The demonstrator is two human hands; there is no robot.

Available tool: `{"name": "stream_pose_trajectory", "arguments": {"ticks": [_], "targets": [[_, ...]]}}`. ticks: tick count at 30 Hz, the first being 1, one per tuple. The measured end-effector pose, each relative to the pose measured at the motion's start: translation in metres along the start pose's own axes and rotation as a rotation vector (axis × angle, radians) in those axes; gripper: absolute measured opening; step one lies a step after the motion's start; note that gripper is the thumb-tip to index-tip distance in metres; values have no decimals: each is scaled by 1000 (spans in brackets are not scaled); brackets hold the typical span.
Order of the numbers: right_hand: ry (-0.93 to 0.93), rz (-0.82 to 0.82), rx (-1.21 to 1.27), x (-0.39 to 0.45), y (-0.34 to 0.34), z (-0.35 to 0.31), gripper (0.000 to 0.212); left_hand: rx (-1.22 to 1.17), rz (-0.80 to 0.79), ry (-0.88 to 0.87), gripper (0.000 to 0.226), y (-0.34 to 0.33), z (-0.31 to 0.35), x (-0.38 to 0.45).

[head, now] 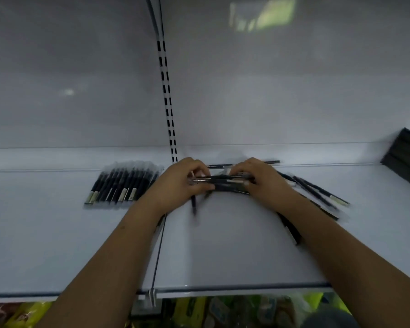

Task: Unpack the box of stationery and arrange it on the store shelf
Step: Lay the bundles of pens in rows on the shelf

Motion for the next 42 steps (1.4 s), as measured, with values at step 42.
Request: {"name": "stream_pose_trajectory", "arguments": {"ticks": [42], "targets": [[126,336,-128,17,29,-45,48,63,-284,243,22,38,10,-17]]}}
Point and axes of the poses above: each hand's wrist, its own x-axis towards the middle knuckle, its own y-axis out of the back of the hand, z = x × y, the point moved 4 cm from there along x, towards the middle knuckle, and after that the axes turned 11 degrees about z, right-handed, at the moved point
